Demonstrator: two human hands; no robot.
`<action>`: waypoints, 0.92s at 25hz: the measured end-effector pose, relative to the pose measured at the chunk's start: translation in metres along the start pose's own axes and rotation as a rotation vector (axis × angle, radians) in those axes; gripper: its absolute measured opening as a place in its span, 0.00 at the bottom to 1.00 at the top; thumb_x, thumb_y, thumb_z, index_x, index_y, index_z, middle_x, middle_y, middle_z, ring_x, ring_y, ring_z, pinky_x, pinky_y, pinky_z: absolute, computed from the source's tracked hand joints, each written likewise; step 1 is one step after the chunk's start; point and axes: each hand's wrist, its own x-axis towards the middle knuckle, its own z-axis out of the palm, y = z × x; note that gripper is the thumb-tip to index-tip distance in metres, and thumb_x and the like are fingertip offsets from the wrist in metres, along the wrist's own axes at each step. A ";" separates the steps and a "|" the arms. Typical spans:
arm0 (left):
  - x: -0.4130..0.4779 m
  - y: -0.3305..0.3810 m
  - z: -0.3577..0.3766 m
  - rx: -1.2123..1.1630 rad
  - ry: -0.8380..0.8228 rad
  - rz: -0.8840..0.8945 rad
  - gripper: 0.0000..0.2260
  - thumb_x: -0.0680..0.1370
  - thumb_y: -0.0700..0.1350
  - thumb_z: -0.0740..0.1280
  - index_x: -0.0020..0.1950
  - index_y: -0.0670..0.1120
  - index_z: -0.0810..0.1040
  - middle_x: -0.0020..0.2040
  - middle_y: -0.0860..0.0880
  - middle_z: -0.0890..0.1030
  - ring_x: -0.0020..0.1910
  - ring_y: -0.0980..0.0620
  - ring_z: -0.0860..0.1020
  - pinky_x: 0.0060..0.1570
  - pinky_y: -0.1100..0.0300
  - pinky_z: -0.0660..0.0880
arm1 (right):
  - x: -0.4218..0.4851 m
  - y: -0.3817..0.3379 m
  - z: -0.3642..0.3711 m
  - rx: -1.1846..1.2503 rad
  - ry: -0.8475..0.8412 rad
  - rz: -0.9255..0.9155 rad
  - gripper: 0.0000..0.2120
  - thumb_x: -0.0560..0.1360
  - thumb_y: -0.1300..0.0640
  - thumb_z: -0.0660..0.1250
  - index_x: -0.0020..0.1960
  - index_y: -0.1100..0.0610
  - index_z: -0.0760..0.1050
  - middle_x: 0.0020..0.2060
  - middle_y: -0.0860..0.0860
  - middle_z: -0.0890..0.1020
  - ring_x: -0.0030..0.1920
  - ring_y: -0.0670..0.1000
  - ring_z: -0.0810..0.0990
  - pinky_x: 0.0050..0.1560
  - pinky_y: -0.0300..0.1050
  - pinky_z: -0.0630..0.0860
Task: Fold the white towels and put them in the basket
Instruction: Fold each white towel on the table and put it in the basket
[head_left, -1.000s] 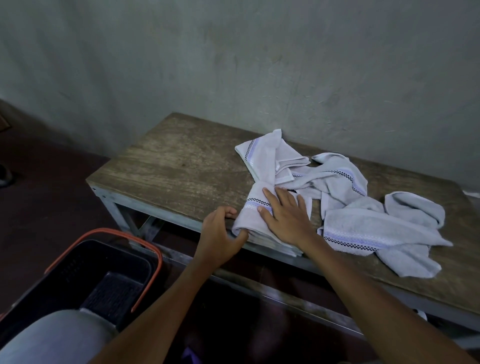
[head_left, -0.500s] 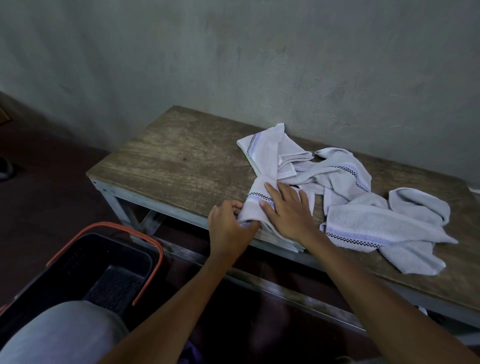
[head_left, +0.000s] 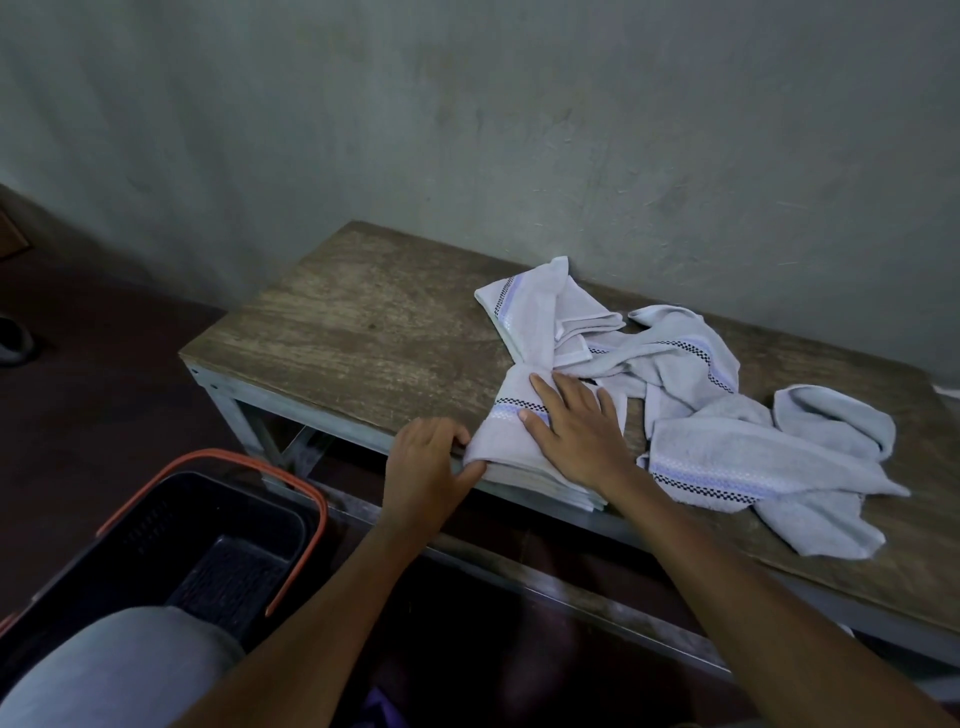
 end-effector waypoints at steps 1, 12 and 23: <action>0.000 -0.003 -0.001 -0.012 -0.010 0.027 0.13 0.67 0.56 0.63 0.42 0.47 0.75 0.39 0.53 0.77 0.40 0.52 0.74 0.44 0.57 0.72 | 0.000 0.000 -0.001 0.002 -0.012 -0.006 0.28 0.78 0.37 0.44 0.76 0.44 0.47 0.77 0.49 0.52 0.77 0.49 0.47 0.75 0.56 0.43; 0.013 0.015 0.008 0.202 -0.330 0.287 0.30 0.75 0.52 0.42 0.77 0.45 0.54 0.77 0.49 0.56 0.76 0.52 0.53 0.73 0.45 0.54 | 0.002 0.006 -0.007 0.031 -0.123 -0.092 0.25 0.81 0.44 0.44 0.77 0.46 0.44 0.78 0.50 0.47 0.77 0.47 0.44 0.75 0.51 0.41; 0.073 0.019 0.009 0.269 -0.547 0.371 0.33 0.72 0.61 0.41 0.74 0.52 0.61 0.76 0.54 0.61 0.75 0.55 0.56 0.69 0.52 0.56 | -0.037 0.020 -0.022 -0.126 -0.073 -0.074 0.39 0.69 0.33 0.35 0.75 0.49 0.56 0.75 0.50 0.58 0.75 0.50 0.54 0.73 0.56 0.49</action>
